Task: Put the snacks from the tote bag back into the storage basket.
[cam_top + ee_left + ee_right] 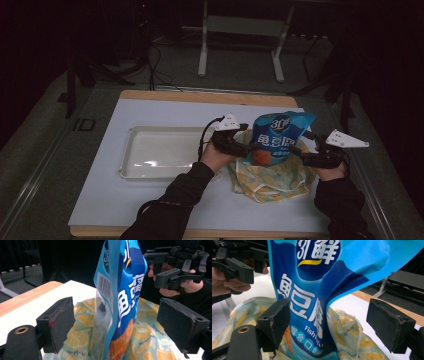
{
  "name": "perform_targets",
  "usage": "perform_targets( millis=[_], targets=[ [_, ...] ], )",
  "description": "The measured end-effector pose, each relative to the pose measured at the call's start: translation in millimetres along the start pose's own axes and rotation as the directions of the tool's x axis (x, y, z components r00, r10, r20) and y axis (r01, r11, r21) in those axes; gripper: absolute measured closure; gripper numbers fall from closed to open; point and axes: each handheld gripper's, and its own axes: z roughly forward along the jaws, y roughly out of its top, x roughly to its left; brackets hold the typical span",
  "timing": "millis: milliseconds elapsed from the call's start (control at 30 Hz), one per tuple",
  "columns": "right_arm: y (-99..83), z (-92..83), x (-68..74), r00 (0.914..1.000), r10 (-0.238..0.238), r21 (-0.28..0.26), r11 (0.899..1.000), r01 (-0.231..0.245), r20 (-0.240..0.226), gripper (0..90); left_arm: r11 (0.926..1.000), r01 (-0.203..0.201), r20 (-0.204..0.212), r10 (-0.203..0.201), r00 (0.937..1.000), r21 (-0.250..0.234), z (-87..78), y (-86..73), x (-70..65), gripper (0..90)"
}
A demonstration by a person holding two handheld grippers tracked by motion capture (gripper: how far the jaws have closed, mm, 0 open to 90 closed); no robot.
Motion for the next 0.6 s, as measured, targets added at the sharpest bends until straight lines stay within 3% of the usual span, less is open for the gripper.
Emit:
perform_targets(
  millis=[100, 167, 233, 333, 533, 600],
  targets=[
    [-1.0, 3.5, -0.4, 1.0, -0.008, 0.014, 1.0, 0.008, 0.001, 25.0, 0.9999, -0.012, -0.01, 0.012, 0.9999, -0.007, 3.1, 0.9, -1.2, 17.1],
    [-2.0, 5.6, -1.4, 1.0, -0.005, 0.023, 1.0, 0.005, -0.005, 26.6, 0.9996, -0.021, -0.021, 0.021, 0.9996, -0.018, 3.5, 1.1, -1.8, 23.7],
    [-3.1, 7.8, -2.6, 1.0, 0.006, 0.024, 1.0, -0.006, -0.004, 28.5, 0.9997, -0.024, -0.042, 0.024, 0.9989, -0.001, 6.7, 1.4, -2.7, 24.9],
    [-3.6, 10.6, -2.8, 0.9998, 0.018, 0.026, 0.999, -0.018, -0.004, 30.7, 0.9998, -0.016, -0.032, 0.017, 0.9994, 0.011, 10.7, 1.5, -1.6, 31.0],
    [-3.0, 14.3, -3.0, 0.9999, 0.013, 0.043, 0.999, -0.013, 0.008, 45.1, 1.0, -0.001, -0.031, 0.001, 0.9995, 0.009, 16.6, 2.6, 0.5, 44.1],
    [-4.2, 15.6, -3.8, 0.9998, 0.022, 0.043, 0.999, -0.022, -0.001, 51.1, 0.9997, -0.01, -0.039, 0.011, 0.9992, 0.022, 19.7, 2.8, -0.4, 44.6]
  ],
)
